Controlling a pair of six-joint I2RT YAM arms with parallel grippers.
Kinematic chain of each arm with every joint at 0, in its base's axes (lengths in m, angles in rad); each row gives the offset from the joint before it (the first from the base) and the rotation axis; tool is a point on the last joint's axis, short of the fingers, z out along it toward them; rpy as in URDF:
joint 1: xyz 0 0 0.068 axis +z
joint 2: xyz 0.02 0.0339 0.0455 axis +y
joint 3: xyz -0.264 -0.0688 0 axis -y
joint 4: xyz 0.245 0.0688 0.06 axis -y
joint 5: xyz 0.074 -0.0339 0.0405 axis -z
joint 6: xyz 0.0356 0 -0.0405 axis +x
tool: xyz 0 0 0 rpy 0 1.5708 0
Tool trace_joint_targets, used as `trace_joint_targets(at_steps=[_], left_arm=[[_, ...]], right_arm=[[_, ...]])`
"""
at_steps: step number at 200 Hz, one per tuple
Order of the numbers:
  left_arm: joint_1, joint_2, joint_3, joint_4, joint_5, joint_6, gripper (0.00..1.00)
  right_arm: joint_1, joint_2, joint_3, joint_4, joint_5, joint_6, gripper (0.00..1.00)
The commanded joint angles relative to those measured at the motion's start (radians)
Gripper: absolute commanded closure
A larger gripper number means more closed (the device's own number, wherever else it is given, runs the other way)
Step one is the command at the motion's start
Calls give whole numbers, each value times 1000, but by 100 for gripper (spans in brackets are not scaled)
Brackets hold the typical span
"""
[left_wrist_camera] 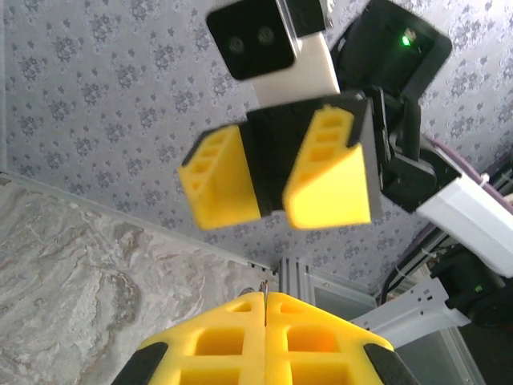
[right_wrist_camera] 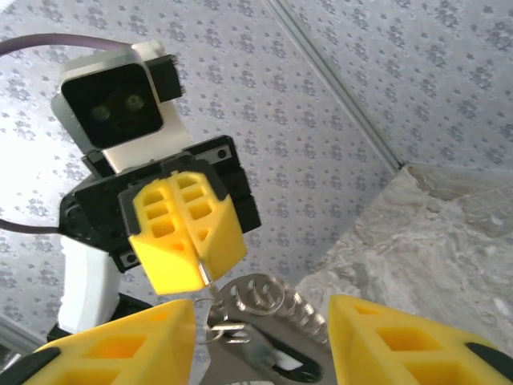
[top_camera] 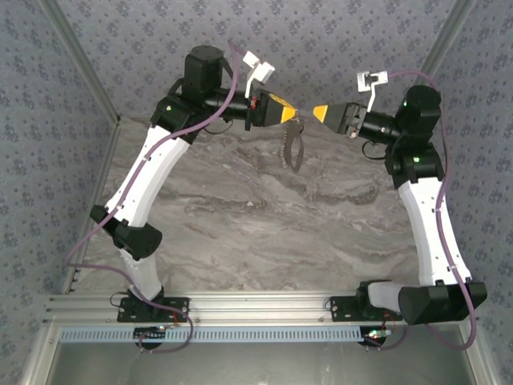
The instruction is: Put the keys on the keyring
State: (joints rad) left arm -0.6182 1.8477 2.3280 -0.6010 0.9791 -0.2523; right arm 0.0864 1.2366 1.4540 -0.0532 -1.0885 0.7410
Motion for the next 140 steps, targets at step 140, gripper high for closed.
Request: trace_joint_targets(at_steps=[140], left_arm=[[-9,-49,31,147,12,-89,100]], right_arm=[[134,-14,-63,159,-3,64,50]])
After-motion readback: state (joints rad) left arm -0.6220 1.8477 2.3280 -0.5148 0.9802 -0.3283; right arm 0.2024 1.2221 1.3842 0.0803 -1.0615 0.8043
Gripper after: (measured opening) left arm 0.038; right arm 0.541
